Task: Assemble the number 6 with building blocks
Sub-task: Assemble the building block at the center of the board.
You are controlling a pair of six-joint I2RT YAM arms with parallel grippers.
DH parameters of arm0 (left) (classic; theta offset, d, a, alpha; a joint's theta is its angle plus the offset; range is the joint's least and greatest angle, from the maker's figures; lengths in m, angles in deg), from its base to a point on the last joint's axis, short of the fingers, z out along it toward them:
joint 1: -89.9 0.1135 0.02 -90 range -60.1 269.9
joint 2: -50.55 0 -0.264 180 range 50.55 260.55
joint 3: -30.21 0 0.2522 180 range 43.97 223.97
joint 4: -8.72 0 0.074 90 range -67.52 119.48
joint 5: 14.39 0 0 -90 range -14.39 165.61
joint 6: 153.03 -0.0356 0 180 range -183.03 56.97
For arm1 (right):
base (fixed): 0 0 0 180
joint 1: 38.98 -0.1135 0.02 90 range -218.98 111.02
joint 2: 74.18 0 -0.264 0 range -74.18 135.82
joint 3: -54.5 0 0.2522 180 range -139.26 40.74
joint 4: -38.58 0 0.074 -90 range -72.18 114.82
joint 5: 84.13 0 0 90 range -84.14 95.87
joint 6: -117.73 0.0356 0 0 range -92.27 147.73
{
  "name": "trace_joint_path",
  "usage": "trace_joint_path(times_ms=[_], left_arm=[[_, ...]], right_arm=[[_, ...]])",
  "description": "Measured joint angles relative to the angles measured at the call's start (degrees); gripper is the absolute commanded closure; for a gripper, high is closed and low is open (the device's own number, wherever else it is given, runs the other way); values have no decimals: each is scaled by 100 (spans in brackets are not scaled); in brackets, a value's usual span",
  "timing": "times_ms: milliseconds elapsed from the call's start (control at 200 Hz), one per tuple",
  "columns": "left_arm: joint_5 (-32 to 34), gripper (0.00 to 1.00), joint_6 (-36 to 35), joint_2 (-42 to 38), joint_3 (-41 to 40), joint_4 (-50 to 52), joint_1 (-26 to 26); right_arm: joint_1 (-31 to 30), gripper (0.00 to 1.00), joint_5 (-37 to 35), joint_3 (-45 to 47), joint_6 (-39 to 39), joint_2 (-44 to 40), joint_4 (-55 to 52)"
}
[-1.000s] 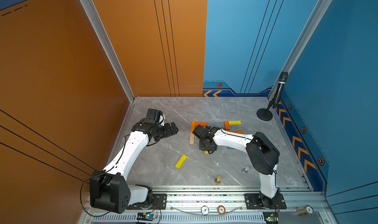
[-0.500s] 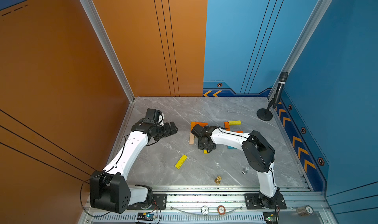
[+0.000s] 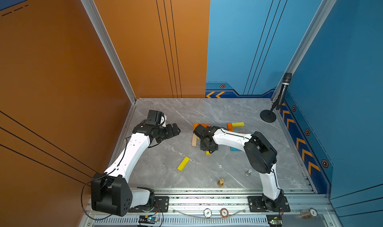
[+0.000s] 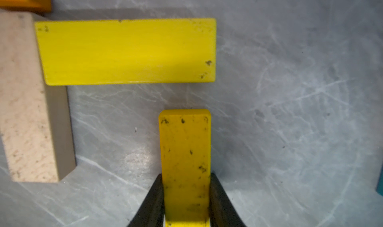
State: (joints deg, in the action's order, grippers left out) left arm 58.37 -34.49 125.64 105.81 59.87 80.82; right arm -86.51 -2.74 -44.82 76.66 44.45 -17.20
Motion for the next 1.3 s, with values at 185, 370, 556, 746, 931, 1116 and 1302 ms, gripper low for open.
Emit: trace_joint_path(times_ms=[185,370,556,746,931,1116,1302], left_arm=[[-17,4,0,0,-4,-22,15],[-39,4,15,0,-31,-39,15],[-55,4,42,0,-35,-39,31],[-74,4,42,0,-35,-42,46],[-79,4,42,0,-35,-39,46],[-79,4,42,0,-35,-39,46],[-81,4,42,0,-35,-39,48]], right_arm=[[20,67,2,-55,-15,42,0],[35,67,9,-72,-50,52,0],[57,67,31,-74,-66,55,2],[72,67,35,-76,-66,55,2],[72,68,35,-90,-61,63,-7],[72,69,31,-92,-42,66,-13],[72,69,26,-107,-17,72,-33]])
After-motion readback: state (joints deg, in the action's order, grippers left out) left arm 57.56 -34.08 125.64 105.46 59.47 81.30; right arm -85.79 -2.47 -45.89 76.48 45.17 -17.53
